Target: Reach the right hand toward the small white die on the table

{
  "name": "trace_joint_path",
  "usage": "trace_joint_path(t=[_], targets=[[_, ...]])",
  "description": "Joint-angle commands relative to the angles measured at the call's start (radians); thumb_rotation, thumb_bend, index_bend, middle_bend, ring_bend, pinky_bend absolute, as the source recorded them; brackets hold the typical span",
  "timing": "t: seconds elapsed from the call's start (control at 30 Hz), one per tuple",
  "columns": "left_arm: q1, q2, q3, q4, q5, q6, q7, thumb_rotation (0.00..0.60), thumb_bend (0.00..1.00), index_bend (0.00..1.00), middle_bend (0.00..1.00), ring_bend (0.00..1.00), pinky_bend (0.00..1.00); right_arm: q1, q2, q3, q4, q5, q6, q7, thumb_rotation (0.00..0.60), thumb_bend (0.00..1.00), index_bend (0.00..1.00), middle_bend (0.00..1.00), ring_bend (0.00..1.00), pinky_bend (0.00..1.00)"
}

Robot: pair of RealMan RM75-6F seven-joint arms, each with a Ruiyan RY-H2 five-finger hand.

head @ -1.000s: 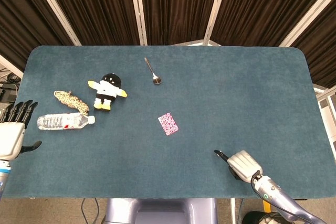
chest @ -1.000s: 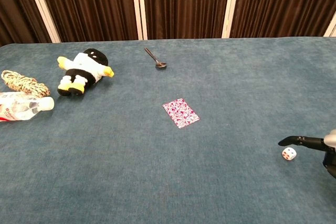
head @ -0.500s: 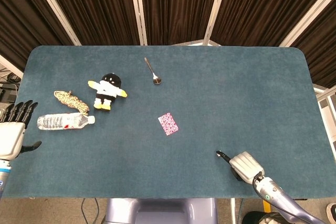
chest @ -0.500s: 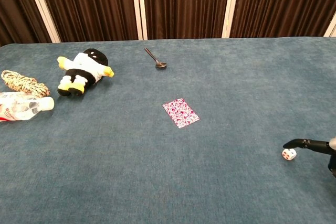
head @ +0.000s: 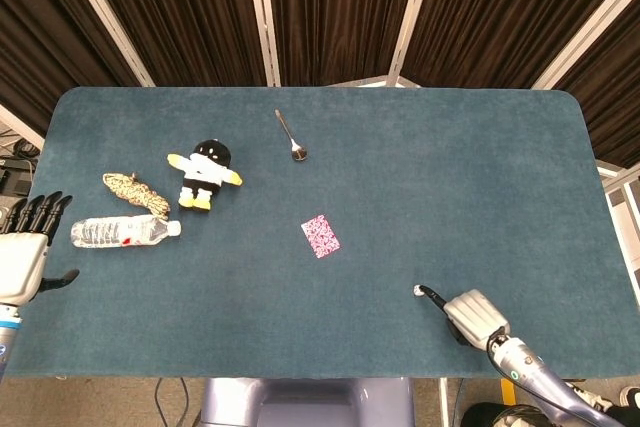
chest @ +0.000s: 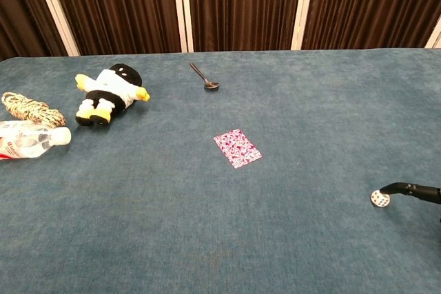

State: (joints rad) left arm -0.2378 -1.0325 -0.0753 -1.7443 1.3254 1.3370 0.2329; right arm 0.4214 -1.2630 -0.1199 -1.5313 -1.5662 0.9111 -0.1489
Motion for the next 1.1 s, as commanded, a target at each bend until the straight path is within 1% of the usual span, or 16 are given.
trace_joint_path(t=[0.03, 0.43, 0.57, 0.7, 0.83, 0.87, 0.9, 0.93, 0.97, 1.0, 1.03, 1.07, 1.1], targets=[[-0.001, -0.001, 0.0, 0.0, 0.001, -0.001, 0.003, 0.6, 0.0, 0.0, 0.0, 0.0, 0.0, -0.001, 0.0, -0.001, 0.009, 0.003, 0.002, 0.011, 0.6, 0.73, 0.0, 0.78, 0.78, 1.0], [-0.001, -0.005, 0.002, -0.004, -0.002, -0.008, 0.014, 0.6, 0.0, 0.0, 0.0, 0.0, 0.0, -0.004, 0.012, -0.01, 0.054, 0.015, 0.002, 0.071, 0.6, 0.73, 0.0, 0.78, 0.78, 1.0], [-0.001, -0.005, 0.001, -0.005, -0.001, -0.008, 0.013, 0.6, 0.0, 0.0, 0.0, 0.0, 0.0, -0.009, 0.019, -0.011, 0.057, 0.008, 0.02, 0.088, 0.6, 0.73, 0.0, 0.78, 0.78, 1.0], [0.001, -0.002, 0.0, -0.007, 0.004, -0.003, 0.007, 0.6, 0.0, 0.0, 0.0, 0.0, 0.0, -0.02, 0.039, -0.007, 0.033, -0.018, 0.077, 0.101, 0.6, 0.73, 0.0, 0.78, 0.78, 1.0], [0.005, 0.004, 0.001, -0.01, 0.013, 0.004, -0.004, 0.6, 0.0, 0.0, 0.0, 0.0, 0.0, -0.041, 0.083, 0.006, -0.025, -0.052, 0.169, 0.095, 0.6, 0.72, 0.0, 0.78, 0.78, 0.98], [0.007, 0.005, 0.001, -0.011, 0.017, 0.007, -0.008, 0.6, 0.0, 0.0, 0.0, 0.0, 0.0, -0.049, 0.092, 0.011, -0.039, -0.061, 0.201, 0.092, 0.6, 0.68, 0.0, 0.76, 0.77, 0.95], [0.009, 0.007, 0.002, -0.011, 0.022, 0.011, -0.012, 0.6, 0.0, 0.0, 0.0, 0.0, 0.0, -0.063, 0.1, 0.019, -0.053, -0.078, 0.252, 0.086, 0.6, 0.6, 0.0, 0.73, 0.75, 0.9], [0.012, 0.008, 0.003, -0.01, 0.027, 0.016, -0.016, 0.6, 0.0, 0.0, 0.0, 0.0, 0.0, -0.079, 0.105, 0.032, -0.061, -0.097, 0.312, 0.081, 0.6, 0.42, 0.0, 0.65, 0.67, 0.78], [0.015, 0.007, 0.005, -0.009, 0.033, 0.021, -0.02, 0.6, 0.0, 0.0, 0.0, 0.0, 0.0, -0.097, 0.106, 0.041, -0.064, -0.118, 0.372, 0.078, 0.6, 0.21, 0.0, 0.51, 0.51, 0.58], [0.017, 0.004, 0.008, -0.004, 0.039, 0.026, -0.02, 0.6, 0.0, 0.0, 0.0, 0.0, 0.0, -0.111, 0.108, 0.045, -0.067, -0.132, 0.414, 0.079, 0.6, 0.1, 0.0, 0.39, 0.38, 0.42], [0.02, -0.001, 0.012, 0.002, 0.046, 0.029, -0.017, 0.6, 0.0, 0.0, 0.0, 0.0, 0.0, -0.122, 0.114, 0.047, -0.076, -0.14, 0.441, 0.084, 0.6, 0.02, 0.0, 0.22, 0.19, 0.21], [0.023, -0.007, 0.018, 0.009, 0.054, 0.031, -0.014, 0.6, 0.0, 0.0, 0.0, 0.0, 0.0, -0.132, 0.125, 0.047, -0.092, -0.141, 0.46, 0.089, 0.6, 0.0, 0.0, 0.09, 0.05, 0.06], [0.026, -0.013, 0.023, 0.014, 0.061, 0.034, -0.012, 0.6, 0.0, 0.0, 0.0, 0.0, 0.0, -0.142, 0.137, 0.049, -0.11, -0.141, 0.479, 0.087, 0.6, 0.0, 0.0, 0.04, 0.01, 0.01]])
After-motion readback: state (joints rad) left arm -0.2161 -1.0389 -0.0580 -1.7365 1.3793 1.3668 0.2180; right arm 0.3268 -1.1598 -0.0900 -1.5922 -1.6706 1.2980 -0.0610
